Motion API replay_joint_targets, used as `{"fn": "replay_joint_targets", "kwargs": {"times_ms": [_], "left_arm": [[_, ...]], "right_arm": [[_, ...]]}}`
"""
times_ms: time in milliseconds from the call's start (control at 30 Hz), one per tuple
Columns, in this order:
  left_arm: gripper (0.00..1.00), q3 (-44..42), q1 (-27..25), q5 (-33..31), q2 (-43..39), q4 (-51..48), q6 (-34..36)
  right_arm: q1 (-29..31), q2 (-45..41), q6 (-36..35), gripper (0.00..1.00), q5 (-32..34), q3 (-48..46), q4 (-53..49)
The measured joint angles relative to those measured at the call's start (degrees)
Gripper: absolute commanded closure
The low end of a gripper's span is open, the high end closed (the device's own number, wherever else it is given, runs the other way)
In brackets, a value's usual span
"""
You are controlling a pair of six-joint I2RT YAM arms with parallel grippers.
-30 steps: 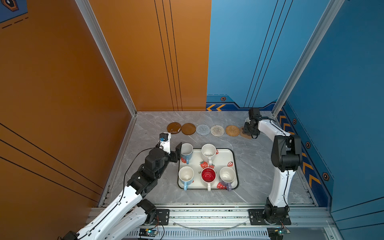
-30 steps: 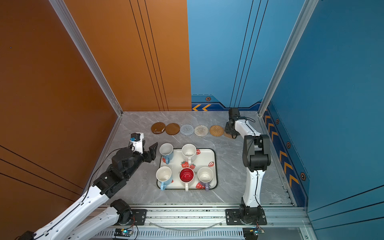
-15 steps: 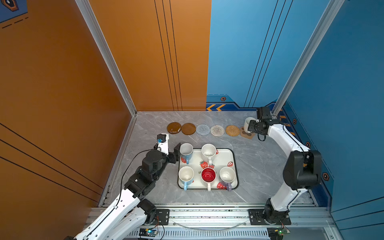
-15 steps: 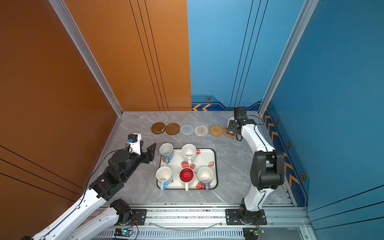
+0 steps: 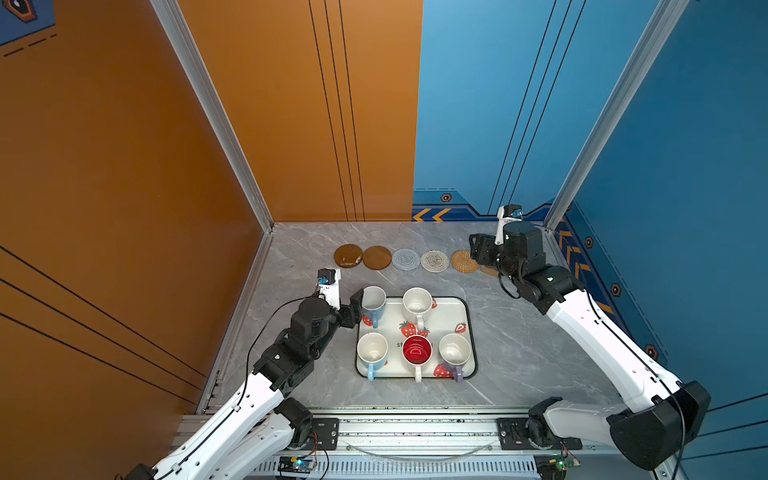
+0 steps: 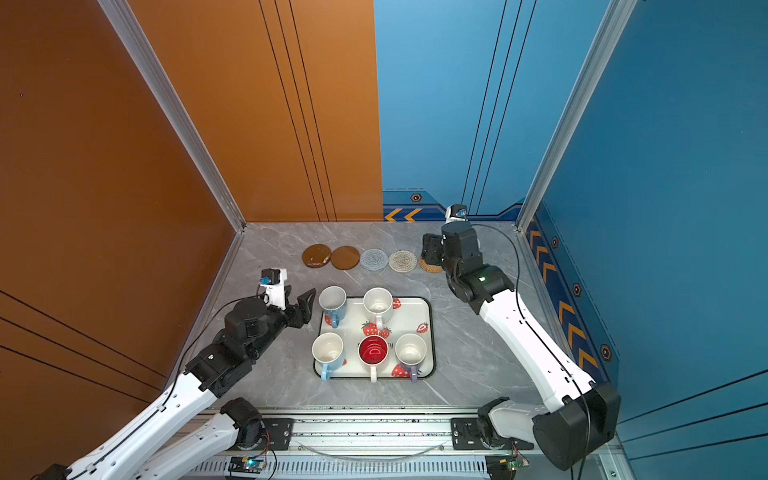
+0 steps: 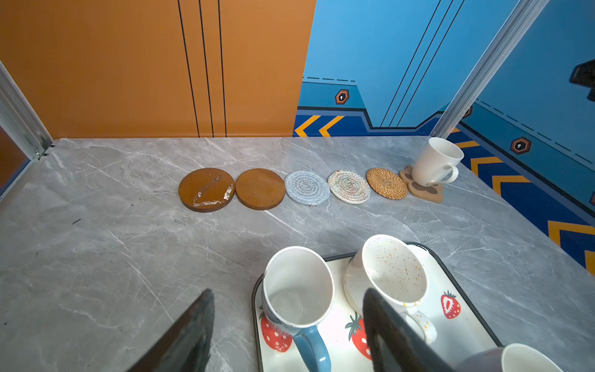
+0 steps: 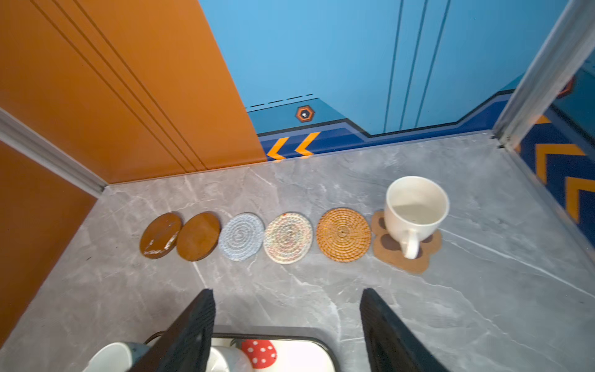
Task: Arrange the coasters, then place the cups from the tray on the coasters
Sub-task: 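Raise the right gripper off the mug and draw it back toward the tray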
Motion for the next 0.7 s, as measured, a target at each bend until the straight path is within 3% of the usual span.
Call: {"fn": "replay_joint_targets", "kwargs": {"times_ms": [133, 267, 700], "left_arm": [[0.28, 1.09, 0.0, 0.07, 2.1, -0.94, -1.92], [0.28, 3.02, -0.02, 0.07, 3.89, -2.82, -3.1], [0.27, 10.91, -1.75, -0.26, 10.29, -15.15, -5.51]], "right_arm": [[8.98, -1.6, 2.71, 0.32, 3.96, -5.46, 5.84], [13.53, -1.99, 5.05, 0.32, 7.43, -9.68, 10.23], [12.26, -4.33, 8.22, 0.31, 11.28, -17.66, 14.25]]}}
